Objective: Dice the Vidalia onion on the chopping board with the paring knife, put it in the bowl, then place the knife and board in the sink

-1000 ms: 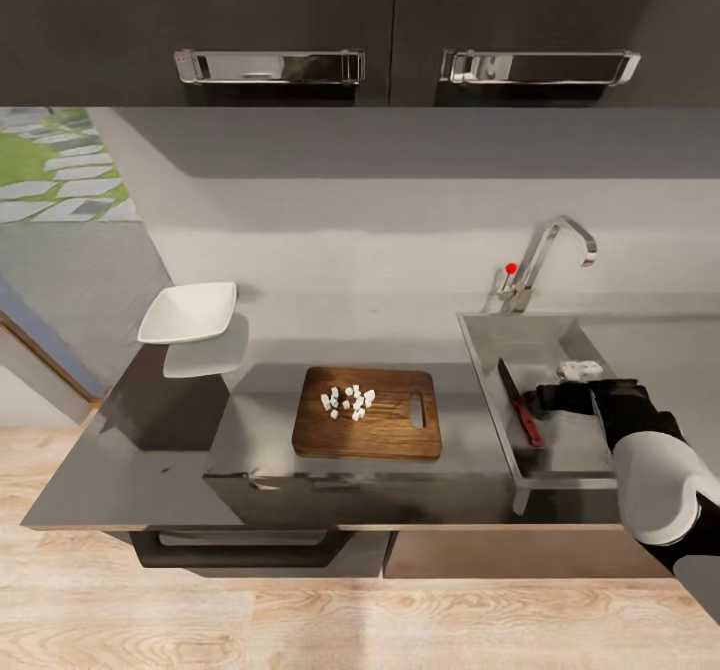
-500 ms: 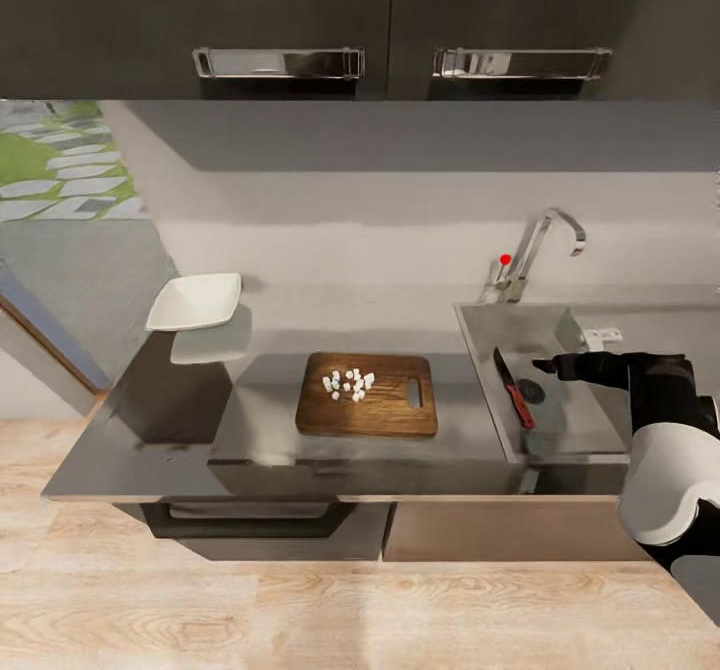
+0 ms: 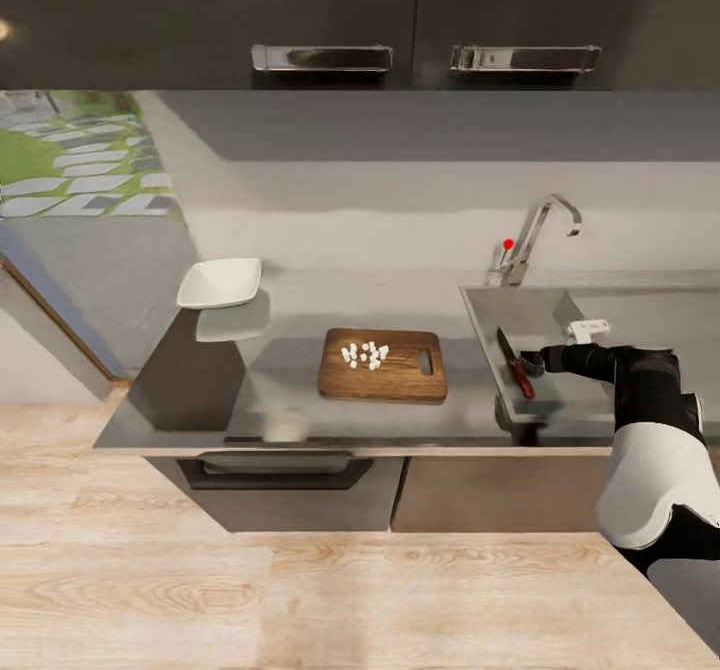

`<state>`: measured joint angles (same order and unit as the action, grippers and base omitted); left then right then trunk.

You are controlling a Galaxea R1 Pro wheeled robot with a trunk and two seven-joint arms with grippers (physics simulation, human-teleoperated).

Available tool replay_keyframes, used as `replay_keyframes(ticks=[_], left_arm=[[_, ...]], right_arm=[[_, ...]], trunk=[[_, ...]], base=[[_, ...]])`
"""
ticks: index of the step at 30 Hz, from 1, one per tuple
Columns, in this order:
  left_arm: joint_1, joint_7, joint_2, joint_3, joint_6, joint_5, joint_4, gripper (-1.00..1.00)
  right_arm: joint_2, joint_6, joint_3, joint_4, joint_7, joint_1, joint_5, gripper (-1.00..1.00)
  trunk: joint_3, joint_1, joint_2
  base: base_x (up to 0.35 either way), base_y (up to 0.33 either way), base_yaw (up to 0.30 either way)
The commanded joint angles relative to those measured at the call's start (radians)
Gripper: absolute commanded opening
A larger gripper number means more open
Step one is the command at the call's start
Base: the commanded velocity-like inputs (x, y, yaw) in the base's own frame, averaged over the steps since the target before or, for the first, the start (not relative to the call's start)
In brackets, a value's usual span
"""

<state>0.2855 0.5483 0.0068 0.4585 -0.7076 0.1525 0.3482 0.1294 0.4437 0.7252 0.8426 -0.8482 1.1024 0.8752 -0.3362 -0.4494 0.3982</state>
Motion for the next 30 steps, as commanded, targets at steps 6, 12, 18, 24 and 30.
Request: replay_keyframes(ticks=[6, 12, 18, 24, 30], left_arm=[[0.000, 0.002, -0.001, 0.009, -0.002, 0.009, 0.002, 1.00], [0.000, -0.001, -0.002, 0.009, -0.001, 0.009, 0.003, 1.00], [0.000, -0.001, -0.001, 0.009, -0.002, 0.009, 0.002, 1.00], [0.000, -0.001, -0.001, 0.009, -0.002, 0.009, 0.002, 1.00], [0.000, -0.001, -0.001, 0.009, -0.001, 0.009, 0.002, 1.00]], right_arm=[[-0.015, 0.005, 0.002, 0.012, -0.005, -0.002, 0.003, 1.00], [-0.133, 0.012, 0.005, 0.163, 0.001, -0.003, 0.004, 1.00], [-0.180, 0.013, 0.006, 0.204, 0.004, -0.007, 0.007, 1.00], [-0.184, 0.013, 0.005, 0.200, 0.011, -0.009, 0.007, 1.00], [-0.185, 0.012, 0.005, 0.162, 0.092, -0.016, 0.007, 1.00]], trunk=[[-0.002, -0.001, 0.002], [-0.002, -0.001, 0.002], [-0.002, -0.001, 0.002], [-0.002, -0.001, 0.002], [-0.002, -0.001, 0.002]], base=[[-0.006, 0.184, 0.000], [0.000, 0.014, 0.000], [0.000, 0.026, 0.000], [0.000, 0.134, 0.000], [0.000, 0.030, 0.000]])
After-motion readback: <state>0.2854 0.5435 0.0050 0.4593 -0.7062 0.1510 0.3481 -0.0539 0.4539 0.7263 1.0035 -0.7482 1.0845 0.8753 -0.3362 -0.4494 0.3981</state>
